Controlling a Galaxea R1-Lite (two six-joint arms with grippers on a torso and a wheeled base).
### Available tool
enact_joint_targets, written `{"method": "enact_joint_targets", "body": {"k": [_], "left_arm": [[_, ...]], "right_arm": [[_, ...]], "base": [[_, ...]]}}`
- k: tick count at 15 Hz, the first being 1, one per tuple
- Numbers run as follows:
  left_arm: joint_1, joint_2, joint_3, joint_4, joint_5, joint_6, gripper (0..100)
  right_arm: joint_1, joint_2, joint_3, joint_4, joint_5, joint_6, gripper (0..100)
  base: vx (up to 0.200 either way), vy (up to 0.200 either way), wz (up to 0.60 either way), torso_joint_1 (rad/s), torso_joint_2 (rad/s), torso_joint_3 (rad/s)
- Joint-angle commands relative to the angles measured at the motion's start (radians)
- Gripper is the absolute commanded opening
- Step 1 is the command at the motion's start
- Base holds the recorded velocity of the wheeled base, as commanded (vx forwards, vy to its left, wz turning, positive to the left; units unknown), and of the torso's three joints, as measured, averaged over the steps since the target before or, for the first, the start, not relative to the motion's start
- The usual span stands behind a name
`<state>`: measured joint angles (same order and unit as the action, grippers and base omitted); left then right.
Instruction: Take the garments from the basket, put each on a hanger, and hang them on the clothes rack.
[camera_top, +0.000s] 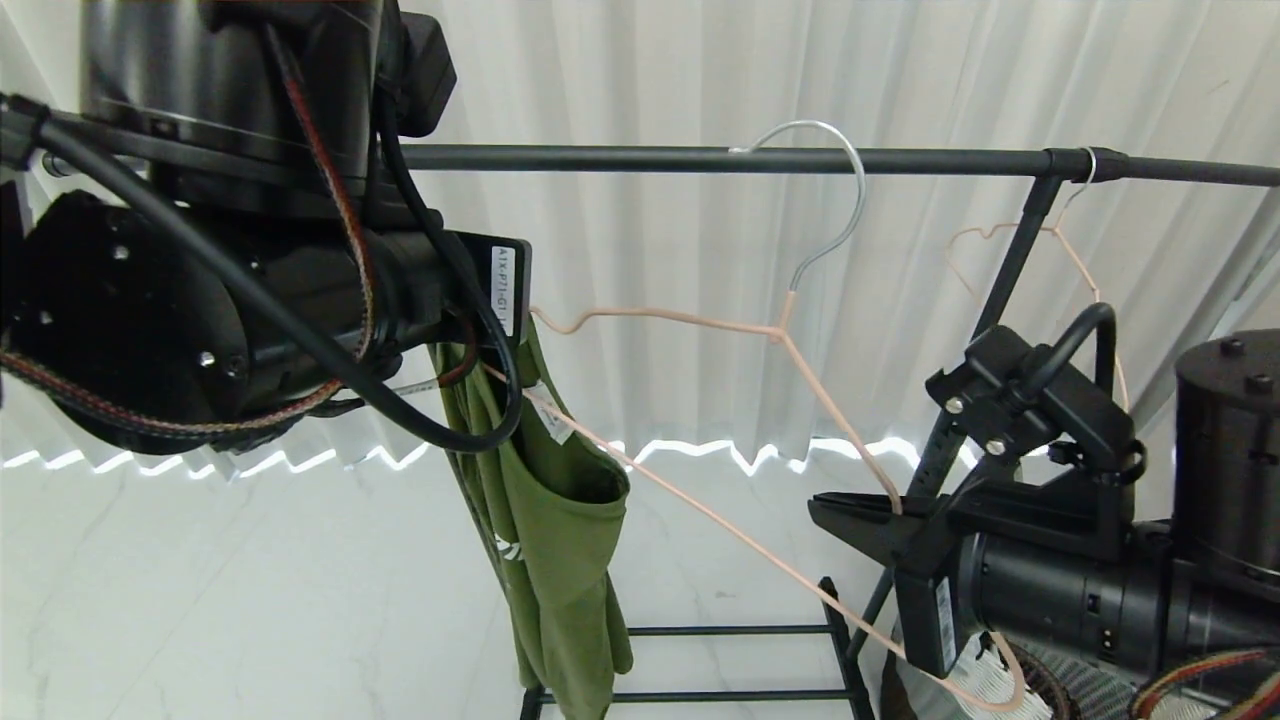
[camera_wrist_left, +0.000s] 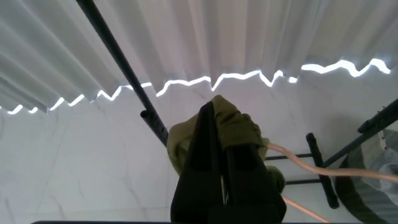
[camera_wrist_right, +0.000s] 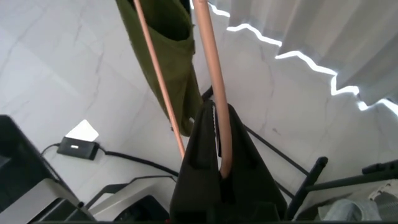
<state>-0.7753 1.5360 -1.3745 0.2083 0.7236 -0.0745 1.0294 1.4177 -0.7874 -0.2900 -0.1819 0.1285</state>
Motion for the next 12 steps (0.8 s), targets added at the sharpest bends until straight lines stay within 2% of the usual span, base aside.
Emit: {"method": "enact_joint_targets", "body": {"k": [1, 6, 9, 12], "left_arm": [[0.002, 0.001, -0.005, 0.0, 0.023, -0.001, 0], [0.018, 0.003, 0.0, 0.002, 0.039, 0.002, 0], [-0.062, 0.003, -0.005, 0.0, 0.034, -0.01, 0], [-0.114, 0.01, -0.008, 0.0, 0.034, -0.057, 0]], "right_arm": [[-0.005, 0.037, -0.013, 0.005, -0.021, 0.008, 0], [-0.074, 0.037, -0.012, 0.006, -0.073, 0.022, 0], [-0.068, 0.046, -0.021, -0.001, -0.07, 0.023, 0], [-0.014, 0.067, -0.038, -0.012, -0.068, 0.031, 0]], "base": [[0.0, 0.0, 0.0, 0.0, 0.0, 0.0], [0.0, 0.0, 0.0, 0.0, 0.0, 0.0], [0.0, 0.0, 0.0, 0.0, 0.0, 0.0], [0.0, 0.0, 0.0, 0.0, 0.0, 0.0]]}}
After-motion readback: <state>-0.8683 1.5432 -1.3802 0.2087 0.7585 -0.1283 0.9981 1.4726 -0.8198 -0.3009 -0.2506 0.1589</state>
